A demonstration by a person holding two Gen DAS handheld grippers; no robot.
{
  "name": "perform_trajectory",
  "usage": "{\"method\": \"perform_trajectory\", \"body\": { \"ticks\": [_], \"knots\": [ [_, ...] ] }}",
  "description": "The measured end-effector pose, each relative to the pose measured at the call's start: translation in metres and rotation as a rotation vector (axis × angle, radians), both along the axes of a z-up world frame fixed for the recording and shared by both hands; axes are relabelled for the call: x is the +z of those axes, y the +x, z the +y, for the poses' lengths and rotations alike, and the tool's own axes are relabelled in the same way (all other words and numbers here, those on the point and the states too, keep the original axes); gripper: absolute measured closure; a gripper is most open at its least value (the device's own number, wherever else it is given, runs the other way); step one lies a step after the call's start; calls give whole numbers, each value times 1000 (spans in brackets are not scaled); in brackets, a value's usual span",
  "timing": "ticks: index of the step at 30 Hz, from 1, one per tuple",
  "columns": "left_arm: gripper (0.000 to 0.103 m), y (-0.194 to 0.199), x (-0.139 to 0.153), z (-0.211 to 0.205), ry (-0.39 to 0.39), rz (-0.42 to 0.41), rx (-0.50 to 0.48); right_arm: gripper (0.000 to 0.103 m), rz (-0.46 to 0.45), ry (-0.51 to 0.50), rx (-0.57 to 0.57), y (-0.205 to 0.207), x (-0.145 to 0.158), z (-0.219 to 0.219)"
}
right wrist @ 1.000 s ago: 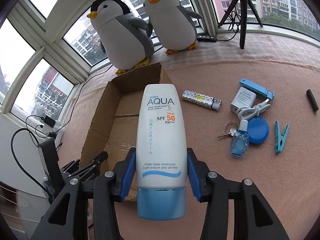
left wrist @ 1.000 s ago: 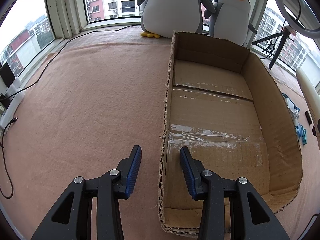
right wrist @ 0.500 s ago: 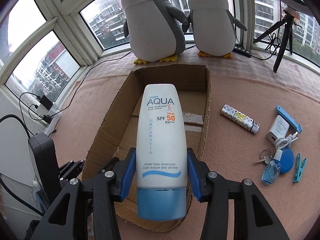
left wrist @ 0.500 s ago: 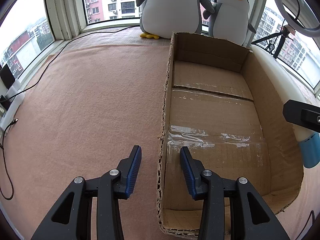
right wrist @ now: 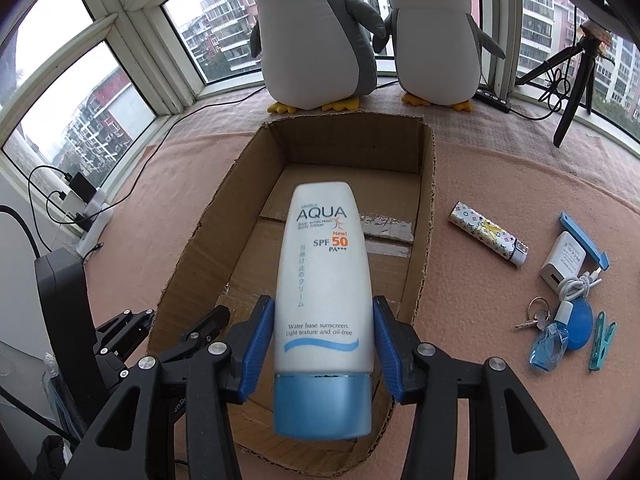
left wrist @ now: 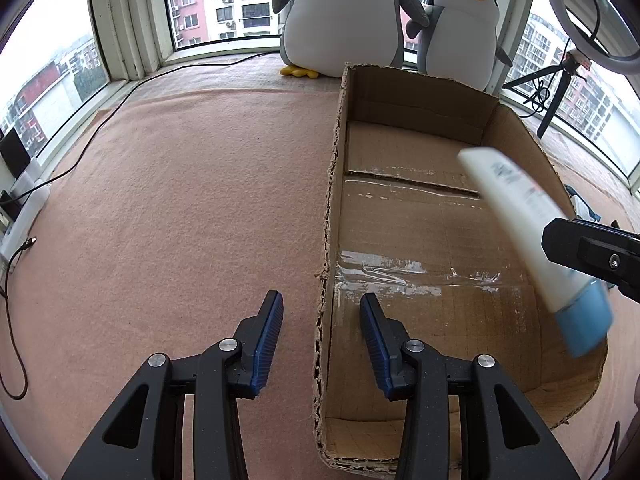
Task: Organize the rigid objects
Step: 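Carry the sunscreen tube with the right tool over the cardboard box, then lower the tube into the box and open the right tool, then move the right tool to the teal clothespin and grasp it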
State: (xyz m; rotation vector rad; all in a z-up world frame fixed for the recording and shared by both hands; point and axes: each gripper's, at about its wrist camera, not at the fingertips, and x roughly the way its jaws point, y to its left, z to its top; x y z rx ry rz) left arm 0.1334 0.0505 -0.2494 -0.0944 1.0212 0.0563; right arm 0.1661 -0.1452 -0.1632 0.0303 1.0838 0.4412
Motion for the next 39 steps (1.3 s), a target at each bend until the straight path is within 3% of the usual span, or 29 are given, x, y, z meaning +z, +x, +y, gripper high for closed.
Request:
{"method": "perform_trajectory", "body": {
  "ticks": [16, 34, 39],
  "knots": [
    [59, 0, 1, 0, 7, 1, -6, 49, -33, 17, -24, -6, 12, -12],
    [59, 0, 1, 0, 6, 1, -5, 49, -112, -40, -191, -20, 33, -105],
    [59, 0, 1, -1, 4, 1, -5, 36, -95, -51, -268, -19, 28, -143]
  ]
}}
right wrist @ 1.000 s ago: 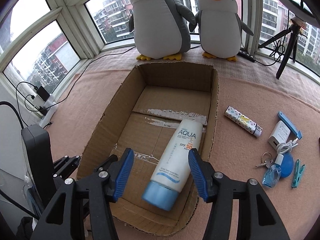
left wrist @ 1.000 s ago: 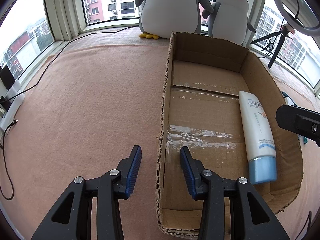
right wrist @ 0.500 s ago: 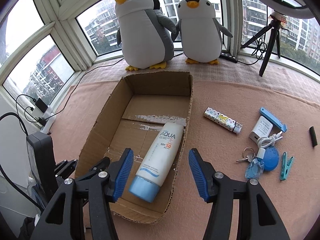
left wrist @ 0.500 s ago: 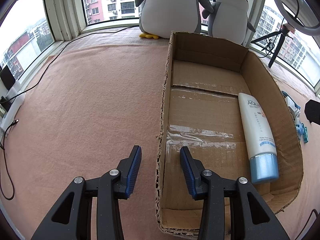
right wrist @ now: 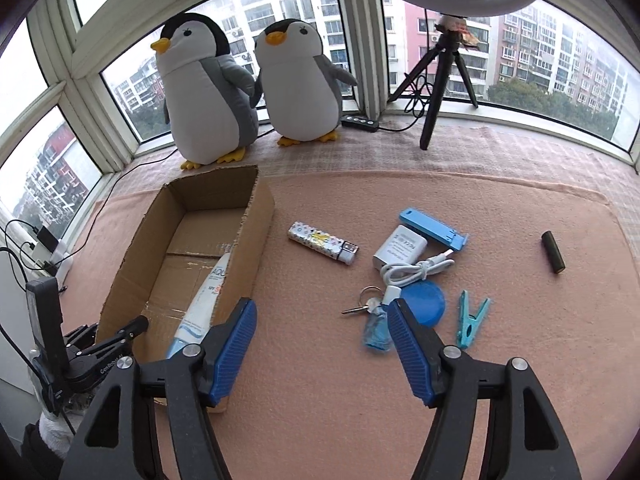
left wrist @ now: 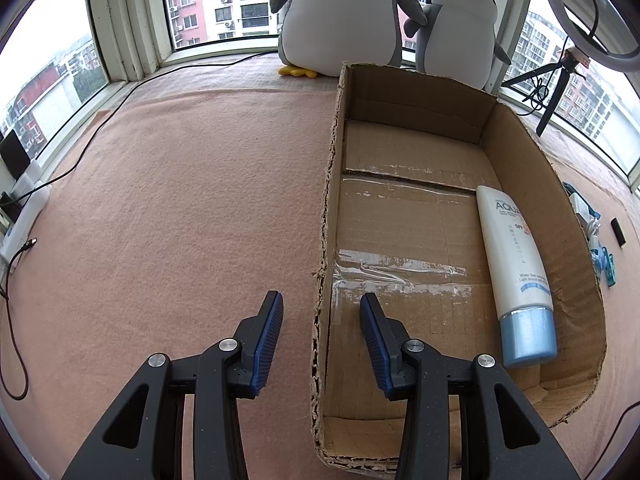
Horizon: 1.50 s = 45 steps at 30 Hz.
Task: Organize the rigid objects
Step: 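Move the right tool to the teal clothespin and grasp it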
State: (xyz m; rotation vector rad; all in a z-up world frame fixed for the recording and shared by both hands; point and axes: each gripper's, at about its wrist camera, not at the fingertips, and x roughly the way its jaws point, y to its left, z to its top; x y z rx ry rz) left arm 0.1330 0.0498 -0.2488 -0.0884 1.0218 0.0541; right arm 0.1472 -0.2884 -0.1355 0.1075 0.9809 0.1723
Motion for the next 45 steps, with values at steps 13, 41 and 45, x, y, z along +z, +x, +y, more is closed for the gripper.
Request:
{"method": "perform_trajectory", "body": {
  "ticks": [13, 41, 45],
  "knots": [
    [59, 0, 0, -1, -2, 0, 0, 36, 82, -85, -165, 8, -34, -76],
    [59, 0, 0, 0, -4, 1, 0, 69, 196, -158, -125, 36, -79, -72],
    [59, 0, 0, 0, -6, 1, 0, 74, 212, -170, -122, 38, -83, -72]
  ]
}}
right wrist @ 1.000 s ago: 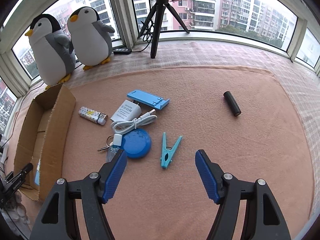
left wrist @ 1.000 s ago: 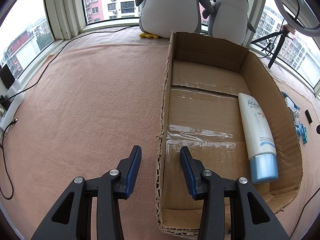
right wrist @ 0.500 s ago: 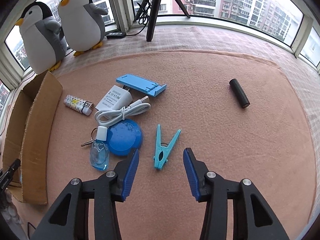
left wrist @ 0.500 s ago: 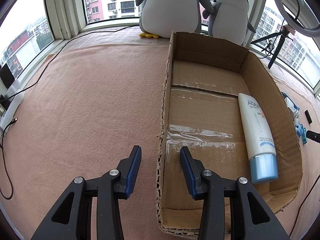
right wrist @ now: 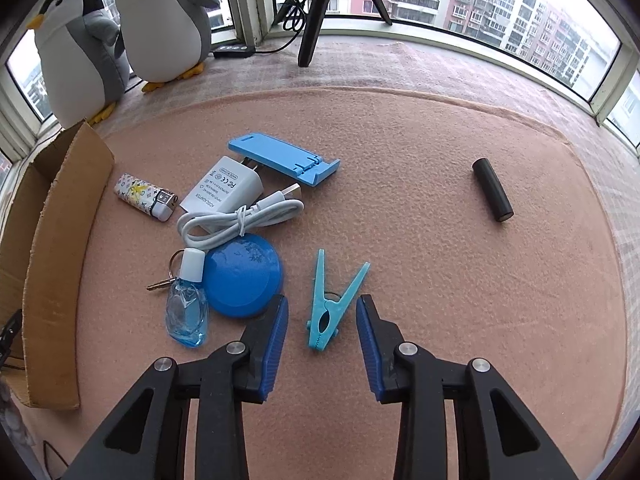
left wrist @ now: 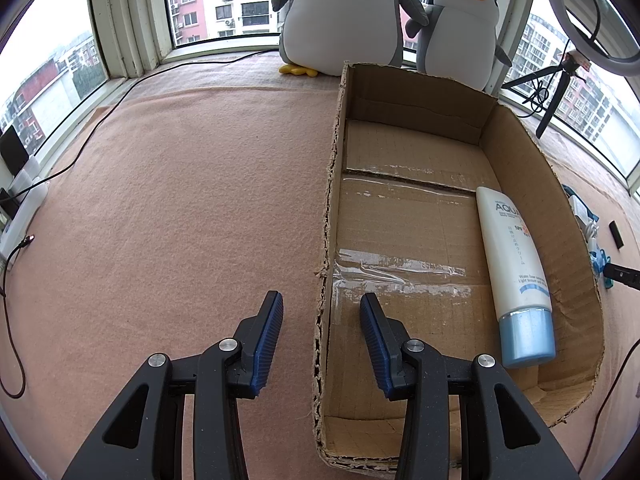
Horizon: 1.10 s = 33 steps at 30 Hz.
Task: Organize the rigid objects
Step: 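Move the right tool to the teal clothespin and grasp it, then carry the teal clothespin with the right tool into the box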
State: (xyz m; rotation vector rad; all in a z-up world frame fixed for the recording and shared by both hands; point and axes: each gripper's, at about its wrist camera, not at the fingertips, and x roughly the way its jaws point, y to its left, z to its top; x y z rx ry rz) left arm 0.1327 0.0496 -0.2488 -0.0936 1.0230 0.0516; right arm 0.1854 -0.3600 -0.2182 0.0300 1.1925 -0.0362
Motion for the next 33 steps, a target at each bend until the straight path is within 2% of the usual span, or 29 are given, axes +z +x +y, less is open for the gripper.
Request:
{"method": "perform_trajectory", "body": {
  "ticks": [10, 21, 27, 33],
  "knots": [
    [59, 0, 0, -1, -2, 0, 0, 86, 11, -1, -9, 3, -6, -8],
    [59, 0, 0, 0, -3, 0, -1, 87, -11, 46, -30, -4, -1, -14],
    [59, 0, 0, 0, -4, 1, -1, 87, -63, 66, -8, -15, 24, -7],
    [59, -1, -1, 0, -3, 0, -2, 86, -143, 95, 62, -21, 62, 23]
  ]
}}
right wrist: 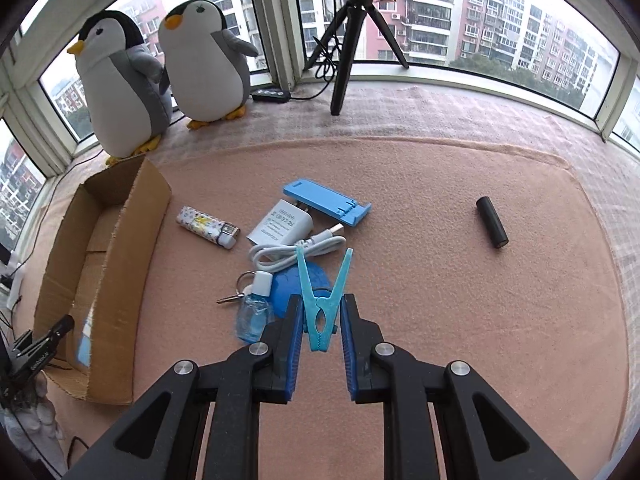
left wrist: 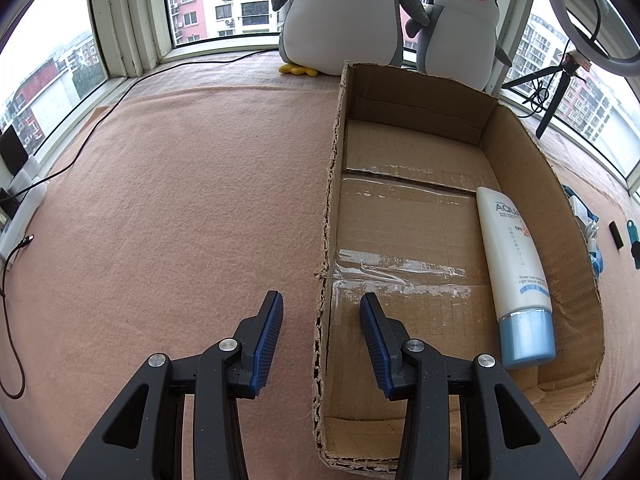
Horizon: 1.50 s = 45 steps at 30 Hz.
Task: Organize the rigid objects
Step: 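Carry the teal clothespin with the right tool into the box, then release the clothespin beside the sunscreen tube by opening the right tool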
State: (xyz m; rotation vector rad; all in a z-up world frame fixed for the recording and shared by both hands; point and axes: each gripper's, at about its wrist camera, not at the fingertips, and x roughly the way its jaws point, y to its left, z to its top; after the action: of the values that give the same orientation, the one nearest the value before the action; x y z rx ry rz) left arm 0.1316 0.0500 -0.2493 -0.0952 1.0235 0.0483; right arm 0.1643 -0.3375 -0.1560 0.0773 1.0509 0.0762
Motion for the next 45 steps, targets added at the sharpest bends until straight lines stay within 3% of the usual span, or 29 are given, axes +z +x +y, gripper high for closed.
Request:
{"method": "perform_trajectory", "body": {
  "ticks": [11, 24, 37, 38, 39, 41, 45],
  "knots": [
    [59, 0, 0, 0, 1, 0, 1, 86, -89, 50, 199, 0, 41, 92],
    [59, 0, 0, 1, 0, 0, 0, 86, -41, 89, 357, -3, 21, 178],
    [59, 1, 1, 2, -1, 0, 1, 86, 3, 96, 408, -5, 3, 209],
    [59, 1, 1, 2, 0, 0, 1, 83, 5, 94, 406, -4, 3, 209],
    [59, 1, 1, 2, -1, 0, 1, 71, 6, 93, 401, -4, 3, 209],
    [59, 1, 1, 1, -1, 1, 0, 59, 4, 99, 394, -4, 3, 207],
    [59, 2, 1, 2, 1, 1, 0, 58, 1, 100, 387, -3, 4, 205]
  ]
}}
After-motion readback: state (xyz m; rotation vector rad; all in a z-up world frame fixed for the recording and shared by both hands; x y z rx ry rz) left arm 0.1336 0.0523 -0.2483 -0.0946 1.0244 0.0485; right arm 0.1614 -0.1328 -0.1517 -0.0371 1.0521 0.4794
